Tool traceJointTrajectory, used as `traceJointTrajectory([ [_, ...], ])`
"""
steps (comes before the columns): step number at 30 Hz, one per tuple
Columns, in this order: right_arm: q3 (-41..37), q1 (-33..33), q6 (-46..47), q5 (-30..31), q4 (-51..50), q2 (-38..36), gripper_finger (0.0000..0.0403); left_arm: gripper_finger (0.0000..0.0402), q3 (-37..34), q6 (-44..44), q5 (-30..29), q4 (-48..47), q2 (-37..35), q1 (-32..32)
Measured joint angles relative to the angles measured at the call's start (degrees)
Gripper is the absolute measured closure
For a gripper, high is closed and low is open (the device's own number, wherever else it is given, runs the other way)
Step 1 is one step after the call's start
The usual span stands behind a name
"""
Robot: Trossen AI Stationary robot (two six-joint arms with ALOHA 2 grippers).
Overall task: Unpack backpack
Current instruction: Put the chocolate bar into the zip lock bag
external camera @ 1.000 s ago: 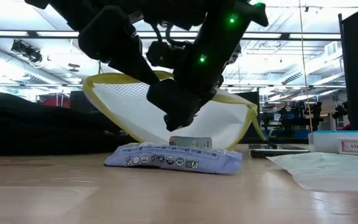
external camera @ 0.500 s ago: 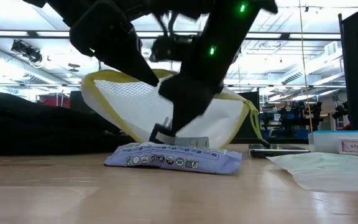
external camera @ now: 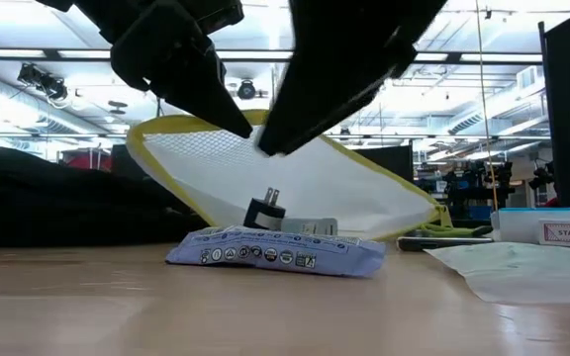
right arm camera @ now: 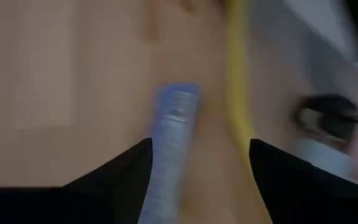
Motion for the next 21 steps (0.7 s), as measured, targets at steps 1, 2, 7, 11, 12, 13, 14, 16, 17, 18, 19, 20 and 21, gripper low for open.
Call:
traceJointTrajectory([
  [1, -0.65, 0.56, -0.04, -0.12, 0.16, 0.21, 0.0169, 0.0402, 0.00, -0.02, 0.00, 0.03, 0.00, 0.02],
  [2, -1.28, 0.84, 0.02, -0.21, 0.57, 0.47, 0.0172, 0.0402, 0.00, -0.11, 0.05, 0.03, 0.00, 0.04],
  [7, -2.95, 0.62, 3.81, -0.59, 2.64, 1.58, 0.0187, 0.0402, 0.00, -0.12, 0.26, 0.22, 0.00, 0.02],
  [11, -4.44, -0.23, 5.22, -0.93, 2.57, 2.97, 0.0197, 0.0402, -0.02, -0.13, 0.31, 0.18, 0.00, 0.04],
  [12, -4.98, -0.46, 5.60, -1.16, 2.70, 2.94, 0.0200, 0.0402, 0.00, -0.13, 0.29, 0.18, 0.00, 0.04],
  [13, -5.76, -0.72, 6.02, -1.84, 3.52, 2.78, 0.0203, 0.0402, -0.02, -0.13, 0.31, 0.03, 0.00, 0.04],
  [14, -6.41, -0.99, 6.52, -2.40, 4.33, 2.76, 0.0205, 0.0402, -0.04, -0.13, 0.31, -0.08, 0.00, 0.04],
  [16, -6.96, -1.35, 7.06, -2.75, 4.09, 2.72, 0.0213, 0.0402, -0.04, -0.13, 0.31, 0.03, 0.00, 0.06],
  [17, -7.02, -1.45, 7.07, -2.86, 3.89, 2.72, 0.0218, 0.0402, -0.06, -0.14, 0.31, -0.03, 0.00, 0.07],
  [18, -7.06, -1.45, 6.87, -3.24, 3.77, 2.76, 0.0226, 0.0402, -0.07, -0.13, 0.31, -0.02, 0.00, 0.05],
  [19, -7.21, -1.45, 6.43, -3.66, 3.29, 2.83, 0.0236, 0.0402, -0.07, -0.14, 0.31, -0.02, 0.00, 0.04],
  [20, -7.26, -1.45, 5.98, -3.66, 3.17, 2.91, 0.0248, 0.0402, -0.07, -0.14, 0.31, -0.05, 0.00, 0.05],
  [21, -7.26, -1.45, 5.70, -3.72, 3.22, 2.92, 0.0263, 0.0402, -0.07, -0.16, 0.31, -0.06, 0.00, 0.04],
])
